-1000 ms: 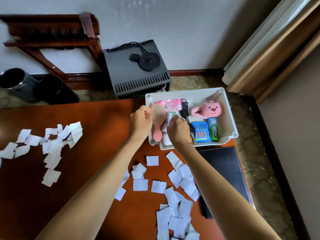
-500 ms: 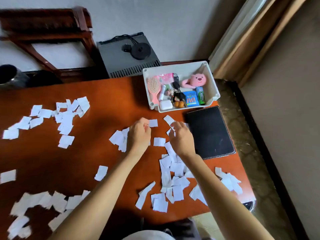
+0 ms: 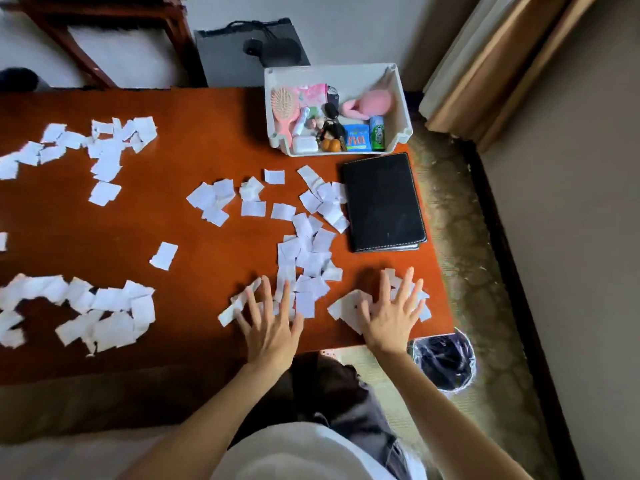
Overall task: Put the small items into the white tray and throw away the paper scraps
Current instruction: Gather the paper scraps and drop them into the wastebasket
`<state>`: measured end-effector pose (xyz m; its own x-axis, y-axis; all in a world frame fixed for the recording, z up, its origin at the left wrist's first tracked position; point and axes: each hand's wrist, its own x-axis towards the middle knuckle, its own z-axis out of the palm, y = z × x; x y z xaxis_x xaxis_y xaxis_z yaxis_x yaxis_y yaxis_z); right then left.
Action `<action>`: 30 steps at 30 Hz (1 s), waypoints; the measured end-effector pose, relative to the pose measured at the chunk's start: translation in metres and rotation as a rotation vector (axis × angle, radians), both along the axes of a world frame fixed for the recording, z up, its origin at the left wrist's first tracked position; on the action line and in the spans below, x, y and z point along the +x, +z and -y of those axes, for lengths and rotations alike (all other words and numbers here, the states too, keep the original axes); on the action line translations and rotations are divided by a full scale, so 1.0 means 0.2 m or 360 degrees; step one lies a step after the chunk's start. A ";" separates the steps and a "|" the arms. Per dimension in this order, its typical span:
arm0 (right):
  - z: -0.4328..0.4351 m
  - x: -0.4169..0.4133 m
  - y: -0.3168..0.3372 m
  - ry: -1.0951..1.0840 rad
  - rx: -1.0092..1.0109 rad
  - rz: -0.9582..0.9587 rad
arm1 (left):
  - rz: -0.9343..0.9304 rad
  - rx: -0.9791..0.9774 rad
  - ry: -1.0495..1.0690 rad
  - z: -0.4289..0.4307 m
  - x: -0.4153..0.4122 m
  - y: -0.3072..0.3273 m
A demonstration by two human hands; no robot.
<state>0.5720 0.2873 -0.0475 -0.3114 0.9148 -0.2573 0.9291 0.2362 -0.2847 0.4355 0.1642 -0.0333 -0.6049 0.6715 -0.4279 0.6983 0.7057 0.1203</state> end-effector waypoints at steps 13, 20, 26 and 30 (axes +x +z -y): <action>0.11 -0.34 -0.12 0.0499 0.0093 -0.0105 | -0.0169 0.0366 0.0048 -0.10 -0.15 -0.19; 0.00 -0.56 -0.11 0.0627 0.0283 -0.0339 | -0.0339 0.0715 0.0152 -0.15 -0.36 -0.24; 0.17 -0.58 -0.08 0.0777 0.0667 -0.0544 | -0.0495 0.1005 0.0259 0.02 -0.37 -0.16; 0.39 -0.72 -0.07 0.1039 0.0654 -0.0581 | -0.0577 0.1050 0.0454 0.24 -0.43 -0.10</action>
<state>0.4273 0.2090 -0.0608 -0.8077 0.5216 0.2750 0.4372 0.8426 -0.3144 0.3490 0.1164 -0.0541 -0.8164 0.5160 0.2592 0.5774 0.7253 0.3750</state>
